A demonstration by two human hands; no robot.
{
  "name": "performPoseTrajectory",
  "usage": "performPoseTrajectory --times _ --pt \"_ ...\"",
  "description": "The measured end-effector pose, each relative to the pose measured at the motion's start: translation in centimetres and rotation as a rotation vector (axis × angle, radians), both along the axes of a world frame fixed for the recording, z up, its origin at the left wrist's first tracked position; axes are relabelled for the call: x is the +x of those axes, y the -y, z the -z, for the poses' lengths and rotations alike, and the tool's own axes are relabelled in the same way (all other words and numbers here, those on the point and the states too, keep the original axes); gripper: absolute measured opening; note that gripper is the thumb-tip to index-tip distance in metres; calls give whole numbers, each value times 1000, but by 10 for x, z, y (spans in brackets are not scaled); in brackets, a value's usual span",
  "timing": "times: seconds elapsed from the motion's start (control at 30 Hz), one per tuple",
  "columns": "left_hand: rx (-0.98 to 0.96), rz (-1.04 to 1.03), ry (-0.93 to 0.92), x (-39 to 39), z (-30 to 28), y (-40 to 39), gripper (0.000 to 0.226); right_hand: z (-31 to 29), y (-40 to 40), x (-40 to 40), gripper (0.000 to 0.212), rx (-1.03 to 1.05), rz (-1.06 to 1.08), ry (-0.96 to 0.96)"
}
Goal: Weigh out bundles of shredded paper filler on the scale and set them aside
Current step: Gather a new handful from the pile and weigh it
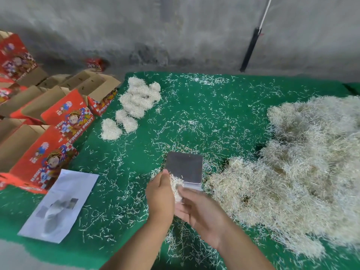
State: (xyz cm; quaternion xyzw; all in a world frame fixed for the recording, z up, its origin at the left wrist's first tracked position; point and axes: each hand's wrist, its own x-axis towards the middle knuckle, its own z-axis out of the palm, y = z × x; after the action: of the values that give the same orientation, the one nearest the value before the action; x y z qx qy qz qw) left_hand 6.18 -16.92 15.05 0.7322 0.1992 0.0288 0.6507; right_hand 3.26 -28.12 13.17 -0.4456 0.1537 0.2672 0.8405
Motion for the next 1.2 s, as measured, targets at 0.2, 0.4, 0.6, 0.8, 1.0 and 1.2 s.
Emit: performPoseTrajectory --times 0.2,0.4,0.6,0.8,1.0,1.2 --pt "-94 368 -283 -12 21 -34 35 44 15 22 50 -292 61 -103" --pt "216 311 -476 -23 55 -129 36 76 40 126 65 -677 83 -136" --pt "75 23 -797 -70 116 -207 29 112 23 180 52 -872 -54 -44" --pt "-19 -68 -963 -104 180 -252 33 113 46 163 47 -941 93 -88" --pt "21 115 -1068 -135 215 -260 40 111 83 64 8 -941 146 -80" --pt "148 176 -1060 -138 168 -201 25 113 98 -19 11 -854 159 -155"
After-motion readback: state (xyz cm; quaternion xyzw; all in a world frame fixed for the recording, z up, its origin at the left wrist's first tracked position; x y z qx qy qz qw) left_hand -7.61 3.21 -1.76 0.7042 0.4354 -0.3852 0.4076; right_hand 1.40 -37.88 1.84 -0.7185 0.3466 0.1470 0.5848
